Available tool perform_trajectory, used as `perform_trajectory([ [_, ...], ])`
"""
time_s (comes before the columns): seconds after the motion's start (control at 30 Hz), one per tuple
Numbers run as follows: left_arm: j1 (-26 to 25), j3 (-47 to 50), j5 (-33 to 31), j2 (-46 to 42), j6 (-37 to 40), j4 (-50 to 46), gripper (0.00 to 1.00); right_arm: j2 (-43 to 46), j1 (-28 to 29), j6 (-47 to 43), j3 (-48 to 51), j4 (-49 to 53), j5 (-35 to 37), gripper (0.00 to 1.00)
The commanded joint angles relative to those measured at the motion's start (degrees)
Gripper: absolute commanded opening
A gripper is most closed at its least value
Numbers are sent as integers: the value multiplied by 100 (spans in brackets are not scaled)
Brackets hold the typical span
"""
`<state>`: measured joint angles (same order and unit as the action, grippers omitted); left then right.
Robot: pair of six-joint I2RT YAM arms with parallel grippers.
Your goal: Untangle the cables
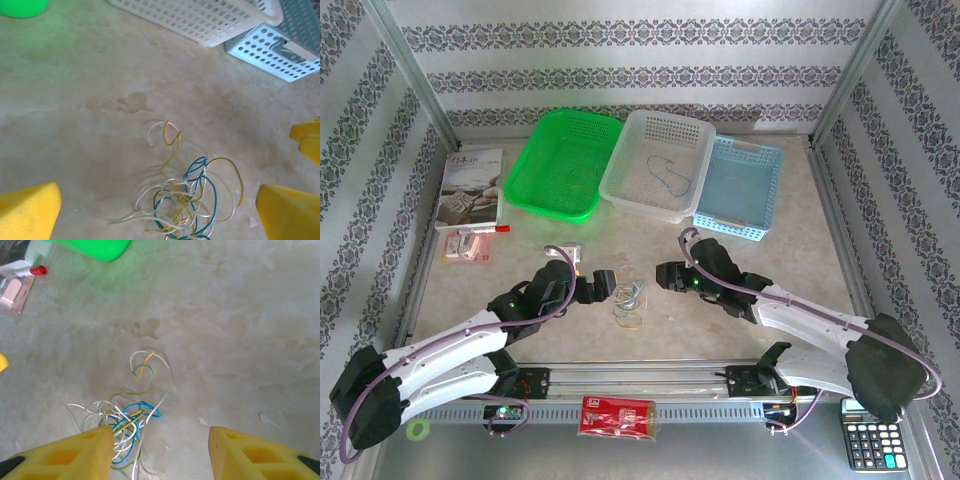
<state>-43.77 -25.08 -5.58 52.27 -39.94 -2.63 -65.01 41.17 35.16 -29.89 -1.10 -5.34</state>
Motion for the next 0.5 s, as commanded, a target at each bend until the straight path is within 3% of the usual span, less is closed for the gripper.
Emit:
perform_trajectory([
  [0.0, 202, -380, -184, -120, -54, -361, 100, 47, 136, 219, 197, -249, 172, 53],
  [0.13, 525, -894, 43, -190, 182, -581, 100, 59, 430, 398, 298, -309, 266, 53],
  [0.47, 1817, -2526, 1340, 344, 734, -1138, 100, 100, 559, 773, 386, -615, 321, 53],
])
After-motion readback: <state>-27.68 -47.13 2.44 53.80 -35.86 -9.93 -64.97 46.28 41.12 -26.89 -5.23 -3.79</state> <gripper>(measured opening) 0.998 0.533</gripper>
